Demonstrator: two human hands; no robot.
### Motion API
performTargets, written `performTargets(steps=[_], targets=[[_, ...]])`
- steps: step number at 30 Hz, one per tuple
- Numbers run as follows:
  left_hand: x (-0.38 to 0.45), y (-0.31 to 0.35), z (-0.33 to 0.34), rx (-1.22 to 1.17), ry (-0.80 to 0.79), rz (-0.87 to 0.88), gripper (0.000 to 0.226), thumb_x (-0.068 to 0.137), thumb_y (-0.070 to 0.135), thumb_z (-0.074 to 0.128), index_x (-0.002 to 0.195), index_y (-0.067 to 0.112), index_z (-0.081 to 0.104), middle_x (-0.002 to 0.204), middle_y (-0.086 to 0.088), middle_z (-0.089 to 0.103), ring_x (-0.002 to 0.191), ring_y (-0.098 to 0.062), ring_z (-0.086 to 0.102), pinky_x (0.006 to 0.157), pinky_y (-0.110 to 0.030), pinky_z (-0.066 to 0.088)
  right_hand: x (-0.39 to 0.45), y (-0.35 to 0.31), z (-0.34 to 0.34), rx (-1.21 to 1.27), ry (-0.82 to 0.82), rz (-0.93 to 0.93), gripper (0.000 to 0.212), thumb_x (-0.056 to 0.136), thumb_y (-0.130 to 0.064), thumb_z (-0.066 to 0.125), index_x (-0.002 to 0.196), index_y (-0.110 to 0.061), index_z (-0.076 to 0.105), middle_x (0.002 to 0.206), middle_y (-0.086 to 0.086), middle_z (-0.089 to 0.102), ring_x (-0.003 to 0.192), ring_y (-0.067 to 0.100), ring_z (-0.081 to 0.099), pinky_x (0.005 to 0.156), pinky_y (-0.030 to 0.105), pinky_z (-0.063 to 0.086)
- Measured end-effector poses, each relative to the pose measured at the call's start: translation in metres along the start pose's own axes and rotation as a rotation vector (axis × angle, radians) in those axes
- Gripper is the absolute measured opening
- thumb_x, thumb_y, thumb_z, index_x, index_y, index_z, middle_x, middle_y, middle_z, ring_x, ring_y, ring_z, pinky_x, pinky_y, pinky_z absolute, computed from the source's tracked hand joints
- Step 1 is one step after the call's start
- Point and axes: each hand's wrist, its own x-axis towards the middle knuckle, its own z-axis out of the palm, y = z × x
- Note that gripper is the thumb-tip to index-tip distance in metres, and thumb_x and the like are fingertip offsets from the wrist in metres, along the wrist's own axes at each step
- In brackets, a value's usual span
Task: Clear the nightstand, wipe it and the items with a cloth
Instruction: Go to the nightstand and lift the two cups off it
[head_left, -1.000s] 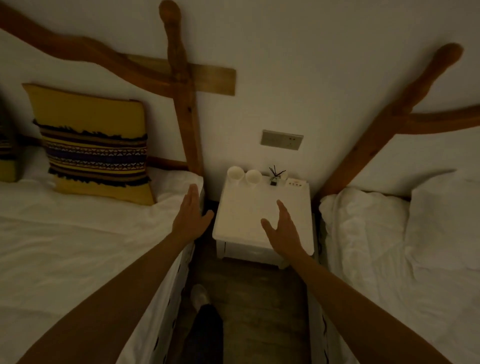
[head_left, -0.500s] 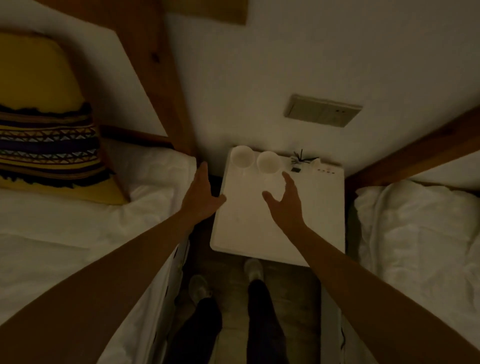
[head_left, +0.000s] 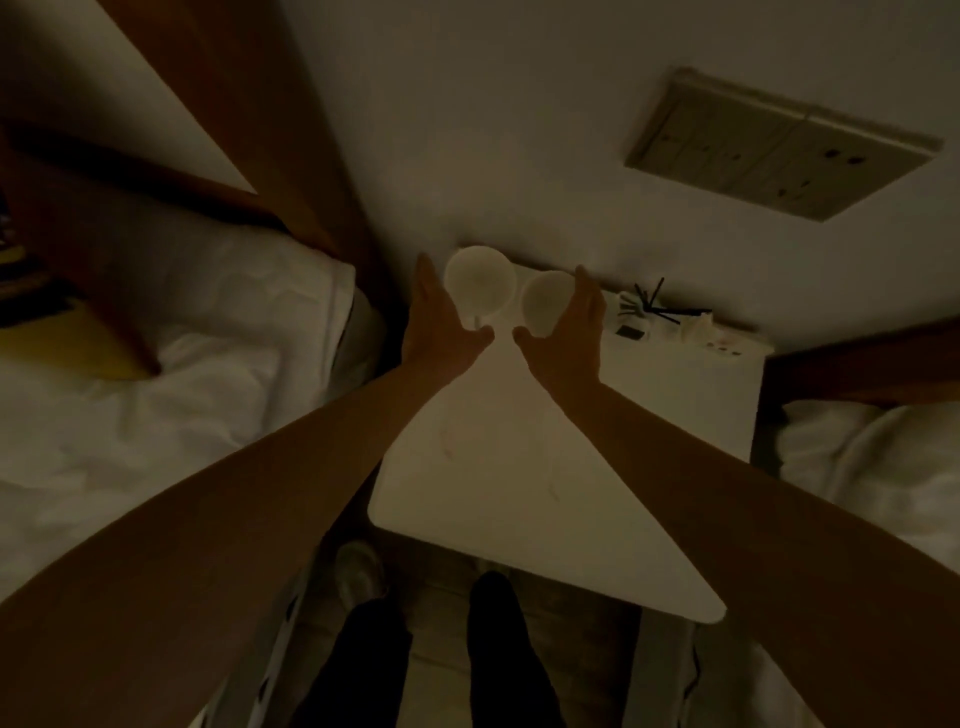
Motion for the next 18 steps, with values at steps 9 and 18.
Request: performTargets(steps=[9,18], targets=[[0.025,0.006,0.004,-0.056,0.013,0.013,0.09,0.07,0.018,0.089,0.144,0.017,0.038,0.142,-0.007,0.052,0.132,-0.03,0.049,0.1,-0.042,0.046,0.01,0.009,-0.004,-0.045,0.059,0.003,0.095,0.061,-0.019,0.09,0.141,-0.012,0.039,0.135,0.007,0.043,0.109,0.017,0.051,0.081,0.033,0.047],[-0.012,-0.011,-0.045,-0.182,0.077,0.021,0.076,0.071,0.012,0.087,0.134,0.007,0.045,0.129,-0.015,0.059,0.119,-0.032,0.057,0.098,-0.044,0.049,-0.013,-0.022,-0.005,-0.052,-0.04,-0.101,0.096,0.06,-0.02,0.091,0.141,-0.017,0.038,0.135,0.006,0.043,0.107,0.015,0.05,0.082,0.027,0.044]])
